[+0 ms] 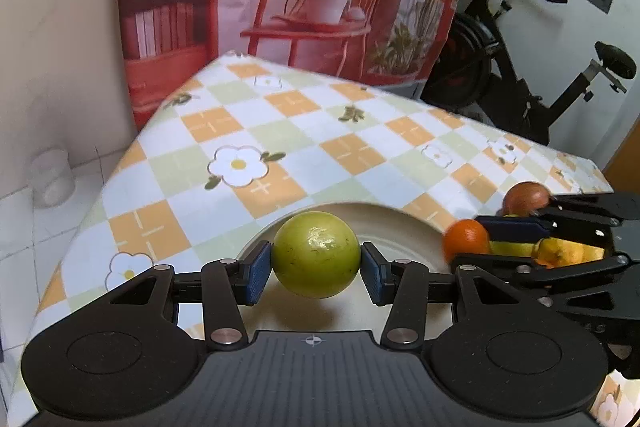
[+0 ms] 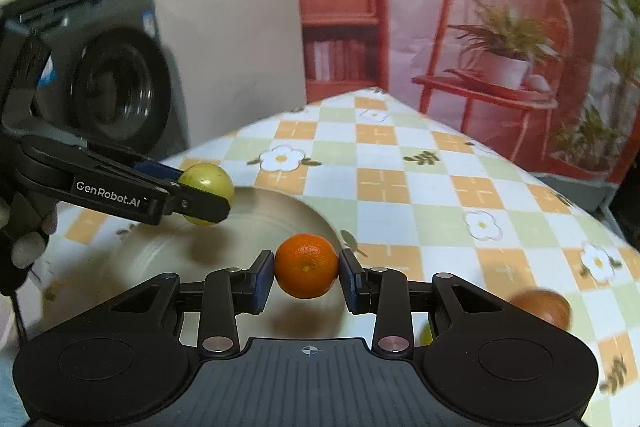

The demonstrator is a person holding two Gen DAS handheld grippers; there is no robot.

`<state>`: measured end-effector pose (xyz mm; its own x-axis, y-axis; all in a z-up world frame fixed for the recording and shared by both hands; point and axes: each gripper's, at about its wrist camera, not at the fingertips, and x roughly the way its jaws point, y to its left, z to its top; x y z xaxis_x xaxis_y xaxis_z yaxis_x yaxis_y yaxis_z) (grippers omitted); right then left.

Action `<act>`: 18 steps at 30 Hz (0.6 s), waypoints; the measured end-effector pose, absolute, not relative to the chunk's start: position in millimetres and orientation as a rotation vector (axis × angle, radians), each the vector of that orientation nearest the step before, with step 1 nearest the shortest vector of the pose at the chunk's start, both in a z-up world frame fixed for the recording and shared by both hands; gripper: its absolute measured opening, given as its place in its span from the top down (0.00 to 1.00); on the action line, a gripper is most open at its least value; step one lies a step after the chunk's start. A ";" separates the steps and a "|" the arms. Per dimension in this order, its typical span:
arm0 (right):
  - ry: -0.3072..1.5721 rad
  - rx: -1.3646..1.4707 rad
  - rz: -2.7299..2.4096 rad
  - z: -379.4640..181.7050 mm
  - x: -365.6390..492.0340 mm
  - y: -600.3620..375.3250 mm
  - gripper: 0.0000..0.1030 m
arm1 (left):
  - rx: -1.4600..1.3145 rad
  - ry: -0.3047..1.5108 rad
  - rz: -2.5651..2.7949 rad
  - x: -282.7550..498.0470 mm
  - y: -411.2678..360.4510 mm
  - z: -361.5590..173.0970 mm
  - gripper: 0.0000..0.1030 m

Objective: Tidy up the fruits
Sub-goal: 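Carry the green apple with the left tool while the right tool carries the tangerine to the plate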

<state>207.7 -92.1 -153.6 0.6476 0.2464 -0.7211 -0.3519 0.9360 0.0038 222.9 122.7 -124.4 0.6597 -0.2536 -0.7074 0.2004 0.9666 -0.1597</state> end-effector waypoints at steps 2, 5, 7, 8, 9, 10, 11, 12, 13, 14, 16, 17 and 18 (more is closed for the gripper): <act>0.813 -0.171 0.347 -160.1 215.8 -83.5 0.69 | -0.079 0.818 -0.271 229.5 127.3 -130.0 0.51; 0.826 -0.201 0.357 -166.9 224.0 -77.6 0.69 | -0.096 0.824 -0.287 240.0 127.2 -133.2 0.51; 0.834 -0.218 0.360 -171.3 228.7 -72.5 0.69 | -0.108 0.832 -0.288 241.6 130.1 -137.6 0.51; 0.838 -0.226 0.363 -173.4 231.7 -71.0 0.69 | -0.116 0.839 -0.290 244.3 130.9 -139.6 0.51; 0.841 -0.239 0.367 -175.6 233.5 -68.5 0.69 | -0.123 0.847 -0.296 246.9 132.0 -143.0 0.51; 0.844 -0.251 0.370 -177.3 235.8 -67.5 0.69 | -0.128 0.856 -0.303 248.6 131.9 -144.8 0.51; 0.845 -0.260 0.371 -178.4 236.9 -66.2 0.69 | -0.126 0.863 -0.307 249.8 131.2 -146.4 0.51; 0.847 -0.264 0.373 -179.4 238.4 -65.6 0.69 | -0.125 0.868 -0.312 250.0 131.6 -148.4 0.51; 0.849 -0.263 0.375 -180.4 239.8 -65.7 0.69 | -0.124 0.872 -0.318 251.0 130.7 -149.7 0.51; 0.854 -0.261 0.377 -181.6 240.8 -65.7 0.69 | -0.125 0.875 -0.320 251.9 129.9 -150.4 0.51; 0.865 -0.262 0.378 -184.7 243.1 -67.1 0.68 | -0.133 0.880 -0.321 253.9 129.4 -151.6 0.51; 0.865 -0.260 0.380 -185.5 243.2 -67.9 0.68 | -0.136 0.880 -0.322 254.6 128.9 -151.8 0.51; 0.864 -0.257 0.382 -185.8 243.8 -69.1 0.68 | -0.137 0.882 -0.323 255.4 128.3 -151.8 0.51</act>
<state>243.8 -69.1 -185.8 0.5885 0.2215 -0.7776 -0.4260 0.9023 -0.0654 255.4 128.3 -151.8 0.5911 -0.3327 -0.7348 0.2203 0.9429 -0.2497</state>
